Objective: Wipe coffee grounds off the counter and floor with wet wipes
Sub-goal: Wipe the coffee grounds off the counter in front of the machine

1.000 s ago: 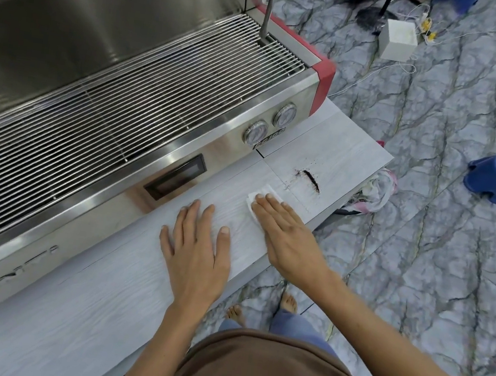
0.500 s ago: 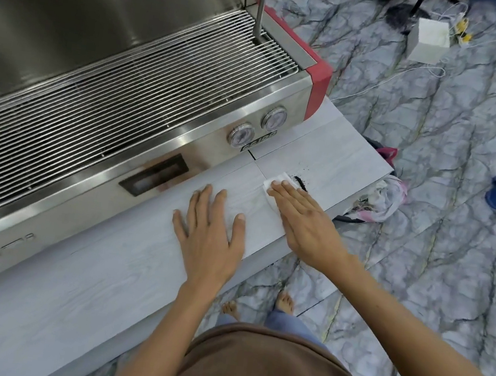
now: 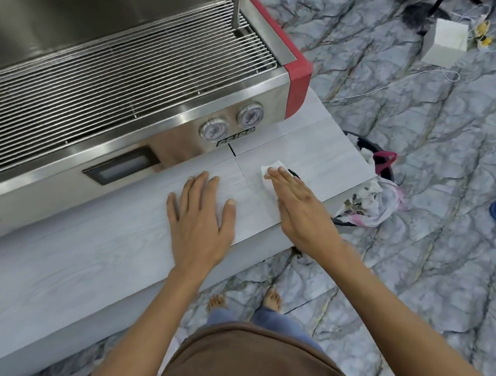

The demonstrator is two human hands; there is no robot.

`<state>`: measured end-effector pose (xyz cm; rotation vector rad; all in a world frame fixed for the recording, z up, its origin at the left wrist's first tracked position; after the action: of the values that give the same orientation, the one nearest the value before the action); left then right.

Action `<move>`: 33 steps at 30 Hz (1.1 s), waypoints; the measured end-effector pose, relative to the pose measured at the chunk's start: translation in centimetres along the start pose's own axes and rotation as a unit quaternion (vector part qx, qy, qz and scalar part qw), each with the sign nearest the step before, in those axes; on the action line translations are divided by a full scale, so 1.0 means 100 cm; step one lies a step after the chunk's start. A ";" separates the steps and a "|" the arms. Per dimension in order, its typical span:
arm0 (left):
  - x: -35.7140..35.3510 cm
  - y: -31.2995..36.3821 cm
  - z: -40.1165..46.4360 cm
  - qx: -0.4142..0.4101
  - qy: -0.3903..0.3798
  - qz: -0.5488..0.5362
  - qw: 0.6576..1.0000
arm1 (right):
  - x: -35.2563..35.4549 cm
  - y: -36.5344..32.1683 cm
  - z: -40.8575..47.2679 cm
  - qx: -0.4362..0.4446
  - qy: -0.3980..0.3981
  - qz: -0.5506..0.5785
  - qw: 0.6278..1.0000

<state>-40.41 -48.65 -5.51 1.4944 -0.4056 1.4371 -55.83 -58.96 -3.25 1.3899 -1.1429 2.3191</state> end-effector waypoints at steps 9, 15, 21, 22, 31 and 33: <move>0.008 -0.001 -0.001 0.044 0.014 -0.072 0.996 | -0.024 -0.041 -0.020 0.054 -0.020 0.007 0.998; 0.009 -0.005 0.000 0.023 0.000 -0.073 0.997 | -0.044 -0.053 -0.017 0.044 -0.041 -0.031 0.998; 0.007 -0.003 -0.001 0.019 -0.001 -0.025 1.000 | -0.051 -0.050 -0.005 0.022 -0.017 -0.071 0.997; 0.006 -0.004 -0.001 0.019 0.000 -0.016 1.000 | -0.051 -0.048 -0.002 0.018 -0.016 -0.075 0.997; -0.002 -0.005 -0.002 -0.007 -0.017 0.065 0.998 | -0.035 -0.016 0.010 -0.040 0.012 -0.106 0.993; -0.004 -0.005 -0.002 -0.006 -0.023 0.070 0.997 | -0.032 -0.011 0.011 -0.048 0.010 -0.108 0.993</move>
<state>-40.17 -48.41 -6.07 1.5161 -0.5565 1.5079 -52.82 -58.32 -5.08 1.3777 -1.0277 2.0971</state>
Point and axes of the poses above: each hand's wrist, its own z-axis towards the middle knuckle, its own x-axis out of the back of the hand, y = z × x, the point moved 6 cm from there along z, towards the middle knuckle, and after that the axes turned 8 degrees about y, right-handed, at the moved point
